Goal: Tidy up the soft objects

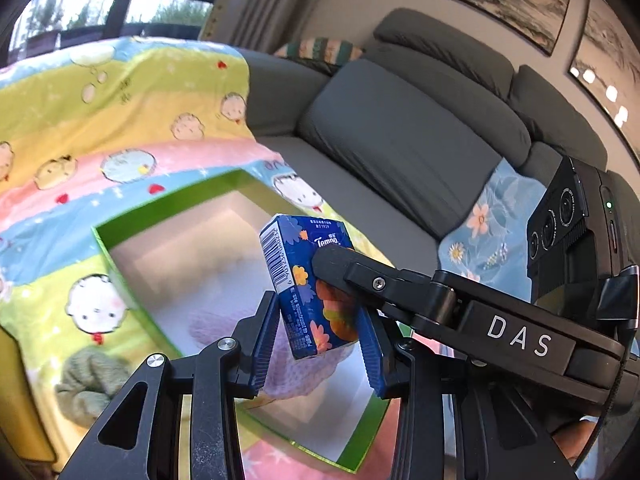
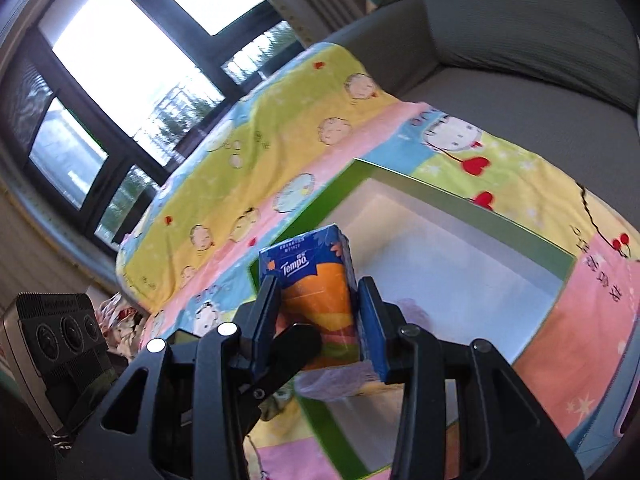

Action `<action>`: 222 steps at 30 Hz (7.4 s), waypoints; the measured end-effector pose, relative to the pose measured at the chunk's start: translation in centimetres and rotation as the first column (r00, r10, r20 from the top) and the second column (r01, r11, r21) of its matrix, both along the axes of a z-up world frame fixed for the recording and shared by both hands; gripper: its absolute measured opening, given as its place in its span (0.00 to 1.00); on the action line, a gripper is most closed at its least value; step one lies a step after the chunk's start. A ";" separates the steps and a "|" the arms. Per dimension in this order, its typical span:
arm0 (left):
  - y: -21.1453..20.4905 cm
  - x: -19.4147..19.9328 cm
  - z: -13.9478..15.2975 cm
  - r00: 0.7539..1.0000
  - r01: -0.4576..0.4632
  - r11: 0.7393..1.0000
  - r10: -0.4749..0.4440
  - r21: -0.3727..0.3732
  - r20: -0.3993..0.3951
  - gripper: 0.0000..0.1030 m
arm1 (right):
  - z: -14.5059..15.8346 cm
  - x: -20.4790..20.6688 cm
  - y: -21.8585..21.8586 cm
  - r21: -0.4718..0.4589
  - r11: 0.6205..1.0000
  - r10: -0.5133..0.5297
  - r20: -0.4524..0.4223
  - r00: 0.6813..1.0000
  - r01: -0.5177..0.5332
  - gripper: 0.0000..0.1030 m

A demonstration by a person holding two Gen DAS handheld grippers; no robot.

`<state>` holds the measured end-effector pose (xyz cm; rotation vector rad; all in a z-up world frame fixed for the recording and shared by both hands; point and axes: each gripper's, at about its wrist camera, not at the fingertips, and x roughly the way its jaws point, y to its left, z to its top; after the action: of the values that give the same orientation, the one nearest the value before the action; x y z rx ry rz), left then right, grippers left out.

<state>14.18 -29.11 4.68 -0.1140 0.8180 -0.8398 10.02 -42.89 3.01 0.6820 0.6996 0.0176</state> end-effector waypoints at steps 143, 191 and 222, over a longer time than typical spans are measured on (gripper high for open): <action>22.6 -14.1 -7.7 0.854 -0.489 0.867 0.498 0.099 -0.151 0.66 | -8.0 -4.8 19.3 0.076 0.837 0.545 -0.213 0.811 -0.542 0.80; 11.3 -10.1 6.8 0.896 -0.430 0.895 0.408 0.118 0.174 0.23 | 6.9 -3.1 12.7 -0.174 0.827 0.556 0.102 0.825 -0.535 0.21; -2.1 2.0 -2.0 0.984 -0.168 0.972 0.175 0.167 -0.033 0.23 | -0.6 3.8 1.1 -0.179 0.958 0.208 -0.112 0.972 -0.226 0.22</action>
<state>16.20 -31.23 2.65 -0.0589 0.9057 -0.6064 13.86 -41.75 2.46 0.4217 0.8514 0.1209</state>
